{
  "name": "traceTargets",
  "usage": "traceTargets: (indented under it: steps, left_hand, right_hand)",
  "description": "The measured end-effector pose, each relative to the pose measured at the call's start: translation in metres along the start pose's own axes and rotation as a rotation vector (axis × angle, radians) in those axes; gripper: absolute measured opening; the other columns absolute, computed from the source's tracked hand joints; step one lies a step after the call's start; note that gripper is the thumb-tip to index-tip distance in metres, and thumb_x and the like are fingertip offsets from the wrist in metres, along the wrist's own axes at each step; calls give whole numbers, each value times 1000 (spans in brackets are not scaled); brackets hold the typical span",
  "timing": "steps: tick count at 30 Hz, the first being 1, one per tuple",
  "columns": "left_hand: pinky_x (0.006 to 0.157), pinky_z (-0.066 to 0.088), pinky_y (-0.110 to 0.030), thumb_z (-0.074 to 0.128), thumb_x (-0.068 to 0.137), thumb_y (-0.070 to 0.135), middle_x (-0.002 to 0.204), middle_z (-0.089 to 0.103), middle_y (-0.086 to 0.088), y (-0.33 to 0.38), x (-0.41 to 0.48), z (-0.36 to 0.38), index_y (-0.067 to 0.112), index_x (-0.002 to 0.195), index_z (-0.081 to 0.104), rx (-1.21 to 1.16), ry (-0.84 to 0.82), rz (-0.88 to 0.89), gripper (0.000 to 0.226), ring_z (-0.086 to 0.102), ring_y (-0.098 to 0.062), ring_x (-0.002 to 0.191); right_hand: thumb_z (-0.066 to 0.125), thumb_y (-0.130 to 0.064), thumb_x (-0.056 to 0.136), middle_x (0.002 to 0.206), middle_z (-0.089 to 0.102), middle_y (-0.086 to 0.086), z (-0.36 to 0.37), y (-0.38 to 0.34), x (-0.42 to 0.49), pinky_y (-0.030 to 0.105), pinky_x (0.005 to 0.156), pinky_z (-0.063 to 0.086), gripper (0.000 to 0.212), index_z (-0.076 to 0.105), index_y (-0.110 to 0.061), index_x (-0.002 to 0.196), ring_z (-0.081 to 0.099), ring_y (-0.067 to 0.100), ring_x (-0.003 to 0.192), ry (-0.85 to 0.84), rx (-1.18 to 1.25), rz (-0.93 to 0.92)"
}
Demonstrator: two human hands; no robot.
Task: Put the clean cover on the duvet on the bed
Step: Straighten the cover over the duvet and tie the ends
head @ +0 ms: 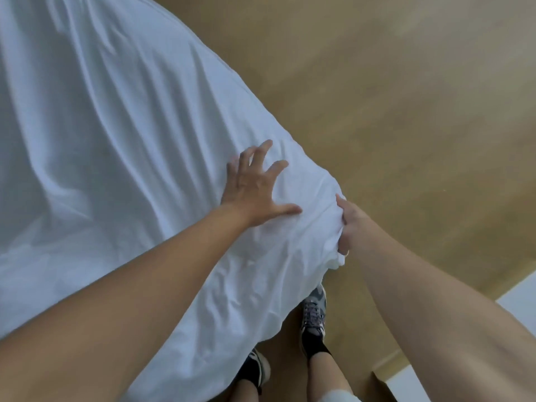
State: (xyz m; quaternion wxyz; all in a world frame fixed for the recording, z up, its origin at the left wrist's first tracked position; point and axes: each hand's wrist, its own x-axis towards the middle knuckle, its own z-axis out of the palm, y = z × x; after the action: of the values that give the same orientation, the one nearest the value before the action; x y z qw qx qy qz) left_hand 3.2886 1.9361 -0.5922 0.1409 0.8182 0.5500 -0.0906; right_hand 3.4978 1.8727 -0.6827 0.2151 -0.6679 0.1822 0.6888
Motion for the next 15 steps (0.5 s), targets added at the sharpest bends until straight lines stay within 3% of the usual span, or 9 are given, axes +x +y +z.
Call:
traceTargets:
  steps: [2, 5, 7, 9, 12, 13, 14, 15]
  left_hand:
    - [123, 2, -56, 61, 66, 87, 167, 13, -3, 18, 43, -2, 38, 144, 45, 79, -95, 81, 94, 7, -31, 153]
    - [121, -5, -62, 73, 54, 84, 166, 11, -7, 41, 90, 0, 37, 154, 28, 239, -362, 72, 119, -1, -35, 154]
    - [119, -6, -65, 78, 43, 86, 165, 16, -8, 50, 108, 4, 34, 159, 16, 316, -527, 50, 141, 1, -36, 153]
    - [119, -10, -66, 79, 35, 88, 167, 10, -7, 54, 119, 11, 34, 161, 1, 359, -647, 64, 158, -4, -35, 154]
    - [119, -11, -65, 79, 32, 88, 170, -7, -4, 57, 129, 21, 36, 160, -12, 360, -634, 146, 165, -12, -32, 156]
    - [121, -7, -63, 79, 34, 87, 170, 2, -4, 61, 135, 22, 34, 161, -4, 359, -603, 186, 161, -4, -32, 156]
    - [122, 7, -58, 79, 36, 86, 165, 23, -5, 65, 141, 24, 31, 158, 16, 337, -567, 223, 148, 16, -30, 153]
    - [114, 28, -46, 79, 39, 85, 150, 48, -4, 72, 148, 24, 30, 141, 43, 307, -517, 249, 121, 41, -28, 138]
  right_hand:
    - [76, -39, 86, 98, 78, 9, -5, -7, 8, 42, 78, 58, 38, 73, -14, 114, 72, 29, 93, 54, -72, -61]
    - [75, -15, 82, 103, 71, 11, -20, -11, 16, 45, 89, 58, 39, 63, -5, 118, 69, 31, 94, 240, -184, -208]
    - [65, -5, 82, 95, 67, 7, -24, -12, 13, 37, 78, 56, 25, 63, -9, 107, 63, 26, 83, 238, -163, -347]
    - [50, 1, 79, 72, 49, 2, -27, -11, 7, 29, 58, 37, 15, 52, -14, 76, 42, 20, 65, 238, -174, -513]
    - [45, 4, 79, 62, 34, 1, -46, -5, -1, 30, 54, 23, 23, 34, -9, 63, 27, 18, 60, 314, -394, -821]
    - [44, 6, 78, 62, 35, 2, -57, -4, -4, 32, 54, 23, 20, 34, -4, 64, 28, 18, 60, 336, -470, -914]
    - [43, 8, 74, 62, 35, 1, -69, -3, -9, 33, 54, 23, 20, 32, -4, 62, 28, 18, 59, 347, -526, -1013]
    - [42, 10, 70, 61, 34, -1, -81, -3, -13, 33, 52, 22, 25, 29, -8, 60, 28, 17, 57, 358, -566, -1110]
